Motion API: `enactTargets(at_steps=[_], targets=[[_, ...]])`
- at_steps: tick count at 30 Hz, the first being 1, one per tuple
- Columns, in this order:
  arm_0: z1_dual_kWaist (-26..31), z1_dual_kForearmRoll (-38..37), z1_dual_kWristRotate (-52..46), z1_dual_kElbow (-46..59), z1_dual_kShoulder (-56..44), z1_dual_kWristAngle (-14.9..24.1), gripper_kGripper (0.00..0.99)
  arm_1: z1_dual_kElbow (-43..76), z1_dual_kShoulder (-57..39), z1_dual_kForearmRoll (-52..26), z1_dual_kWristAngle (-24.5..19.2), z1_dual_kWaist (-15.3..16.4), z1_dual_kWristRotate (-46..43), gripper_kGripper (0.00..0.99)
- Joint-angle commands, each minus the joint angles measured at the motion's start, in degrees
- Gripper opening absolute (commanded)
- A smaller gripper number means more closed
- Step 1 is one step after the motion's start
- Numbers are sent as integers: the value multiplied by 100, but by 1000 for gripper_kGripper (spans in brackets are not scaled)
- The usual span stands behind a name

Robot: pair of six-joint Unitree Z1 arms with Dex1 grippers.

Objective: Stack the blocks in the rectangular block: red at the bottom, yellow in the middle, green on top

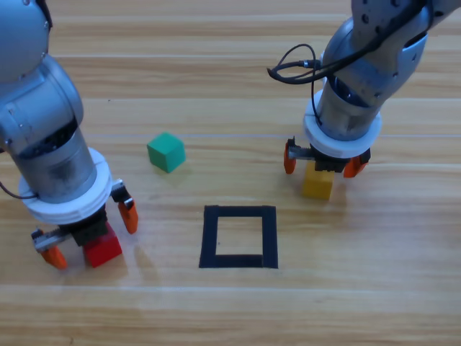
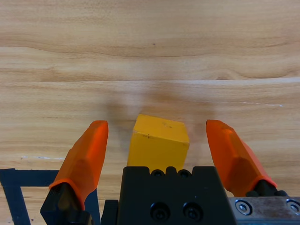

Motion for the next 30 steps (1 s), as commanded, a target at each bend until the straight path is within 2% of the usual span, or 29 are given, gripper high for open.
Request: enactTargets(at_steps=[1,7,10,12,13,15,19,22,23,26,27,28,30], targets=[[144,-132,25,107,245,-60,959,-43,348,178,127,127,109,907],[144,-299,17,142,385,-60,933,-8,401,222,258,154,118,844],[153,-326,43,142,420,-34,908,18,436,222,276,154,118,713],[162,-334,69,142,438,-34,888,27,462,222,311,154,109,558],[180,-343,87,142,438,-25,873,18,488,222,329,154,109,416],[188,-343,122,124,447,-16,815,27,524,222,337,154,100,239],[188,-352,219,72,473,19,673,97,488,222,355,154,65,18],[197,-352,333,28,499,36,607,282,216,222,355,145,-23,0],[224,-334,412,10,499,54,552,405,14,222,346,145,-58,0],[338,35,755,-130,350,247,288,748,-566,222,329,145,-181,0],[355,316,878,-306,315,362,247,871,-786,222,311,145,-190,0],[373,597,1036,-517,289,485,163,1003,-1006,222,294,145,-190,0],[434,791,1370,-702,174,573,71,1266,-1436,222,294,154,-190,0]])
